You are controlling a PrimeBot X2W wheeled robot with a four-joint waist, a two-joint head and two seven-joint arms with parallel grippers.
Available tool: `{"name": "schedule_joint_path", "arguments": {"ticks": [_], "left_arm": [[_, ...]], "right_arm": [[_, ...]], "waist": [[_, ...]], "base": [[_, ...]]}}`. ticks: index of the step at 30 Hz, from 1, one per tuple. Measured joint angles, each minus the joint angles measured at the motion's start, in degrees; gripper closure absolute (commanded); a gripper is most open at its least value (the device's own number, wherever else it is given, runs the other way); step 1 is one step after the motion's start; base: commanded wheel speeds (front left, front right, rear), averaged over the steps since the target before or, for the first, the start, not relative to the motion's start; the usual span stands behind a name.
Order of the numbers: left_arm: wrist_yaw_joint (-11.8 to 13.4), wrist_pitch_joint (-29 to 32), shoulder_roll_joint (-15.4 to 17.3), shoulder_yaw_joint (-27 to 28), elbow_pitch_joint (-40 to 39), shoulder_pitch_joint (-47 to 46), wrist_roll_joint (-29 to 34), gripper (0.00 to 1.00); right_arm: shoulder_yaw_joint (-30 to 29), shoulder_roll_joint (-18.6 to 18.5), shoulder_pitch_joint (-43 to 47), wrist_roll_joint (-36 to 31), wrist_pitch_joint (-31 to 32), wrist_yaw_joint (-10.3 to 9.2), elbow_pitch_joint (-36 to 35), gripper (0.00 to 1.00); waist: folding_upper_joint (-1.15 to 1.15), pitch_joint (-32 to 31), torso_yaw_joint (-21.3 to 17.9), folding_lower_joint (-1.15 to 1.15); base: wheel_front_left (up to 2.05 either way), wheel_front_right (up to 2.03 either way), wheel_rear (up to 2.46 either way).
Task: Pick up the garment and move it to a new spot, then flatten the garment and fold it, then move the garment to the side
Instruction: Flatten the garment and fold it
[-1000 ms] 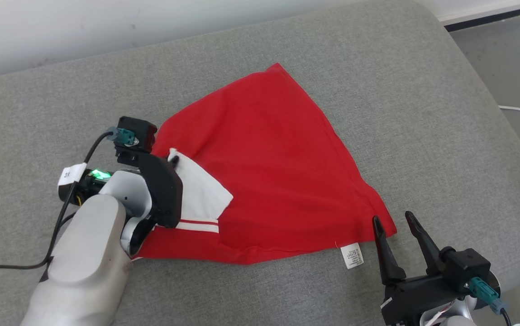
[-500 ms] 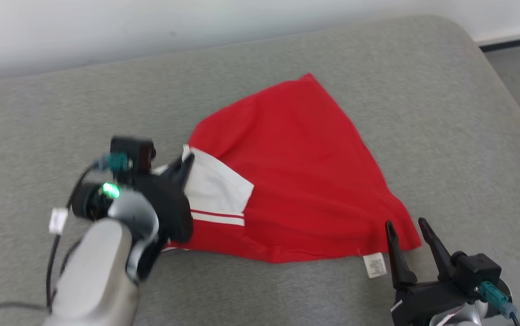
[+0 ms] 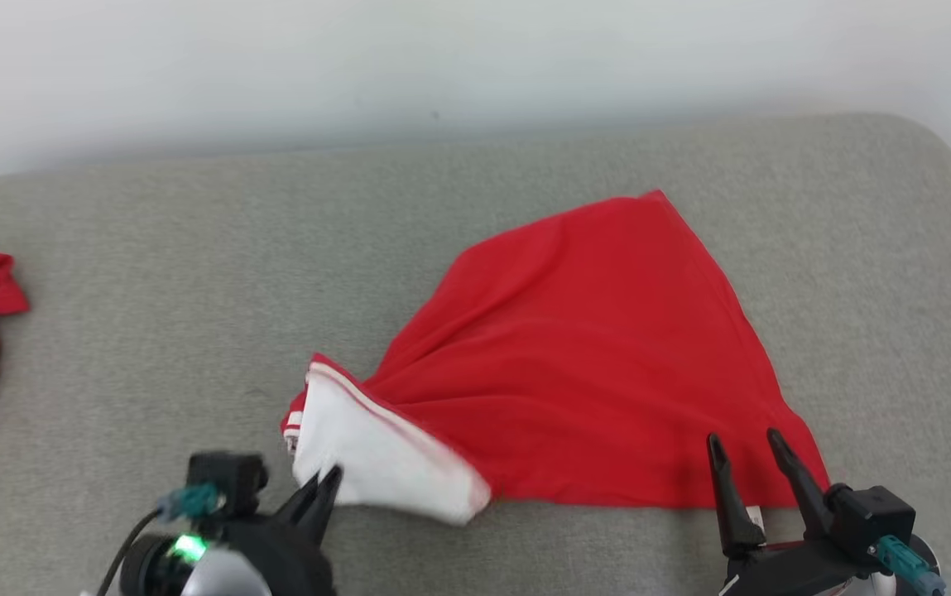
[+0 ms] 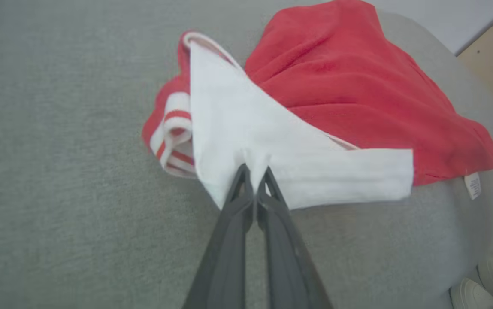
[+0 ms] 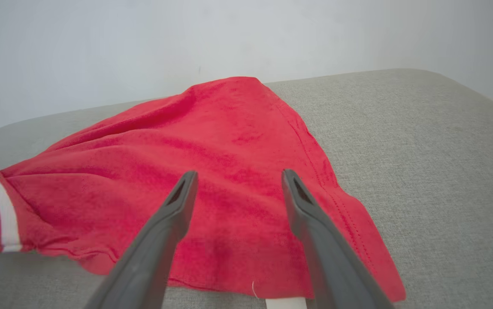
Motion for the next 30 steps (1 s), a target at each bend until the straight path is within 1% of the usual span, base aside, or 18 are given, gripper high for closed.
{"name": "schedule_joint_path", "arguments": {"ticks": [1,6,7,8,9,10,11,12,15,22,26,28,30], "left_arm": [[0.0,0.0,0.0,0.0,0.0,0.0,0.0,1.0],[1.9,-2.0,1.2,1.3,-0.3,3.1,0.3,1.0],[2.4,-2.2,1.3,1.6,0.1,3.6,0.4,0.96],[2.8,-2.7,1.3,1.9,0.6,4.2,0.4,0.88],[3.0,-3.1,1.3,2.2,1.2,4.8,0.4,0.88],[3.4,-3.6,1.2,2.4,1.6,5.2,0.3,0.65],[3.5,-4.2,1.2,2.6,2.0,5.6,0.2,0.06],[3.7,-4.7,1.1,2.7,2.3,5.8,0.2,0.0],[3.8,-6.5,1.0,3.0,3.3,6.7,0.1,0.0],[4.3,-13.4,0.0,4.7,3.3,9.6,-0.5,0.0],[4.4,-19.8,-0.6,6.7,1.8,11.9,-1.1,0.0],[3.8,-23.4,-0.8,7.5,1.1,12.9,-1.3,0.0],[3.8,-26.6,-1.1,8.4,0.6,13.7,-1.3,0.0]], "right_arm": [[0.0,0.0,0.0,0.0,0.0,0.0,0.0,0.0],[0.4,0.1,0.8,0.2,0.5,0.0,0.1,0.0],[0.4,0.1,0.8,0.3,0.5,0.0,0.1,0.0],[0.5,0.1,0.9,0.3,0.6,0.0,0.1,0.0],[0.6,0.1,1.0,0.3,0.7,0.0,0.0,0.0],[0.6,0.1,1.1,0.4,0.8,0.0,0.0,0.0],[0.6,0.1,1.2,0.4,0.9,0.0,0.0,0.0],[0.6,0.0,1.4,0.4,0.9,0.0,-0.1,0.0],[0.7,0.0,1.7,0.5,1.0,0.0,-0.1,0.0],[0.0,-0.1,2.5,0.8,0.9,0.0,-0.3,0.0],[-1.6,0.0,3.3,0.8,0.9,0.0,-0.8,0.0],[-2.6,0.0,3.6,0.8,0.7,0.0,-1.1,0.0],[-3.6,0.0,3.8,0.7,0.6,0.0,-1.4,0.0]], "waist": [[0.0,0.0,0.0,0.0],[0.0,-2.2,1.1,0.0],[0.0,-2.6,1.2,0.0],[0.0,-2.9,1.2,0.0],[0.0,-3.2,1.3,0.0],[0.0,-3.5,1.3,0.0],[0.0,-3.8,1.3,0.0],[0.0,-4.1,1.2,0.0],[0.0,-4.6,1.0,0.0],[0.0,-5.8,0.7,0.0],[0.0,-6.7,0.7,0.0],[0.0,-7.1,0.8,0.0],[0.0,-7.4,0.9,0.0]], "base": [[0.0,0.0,0.0],[0.0,0.0,0.0],[0.0,0.0,0.0],[0.0,0.0,0.0],[0.0,0.0,0.0],[0.0,0.0,0.0],[0.0,0.0,0.0],[0.0,0.0,0.0],[0.0,0.0,0.0],[0.0,0.0,0.0],[0.0,0.0,0.0],[0.0,0.0,0.0],[0.0,0.0,0.0]]}}
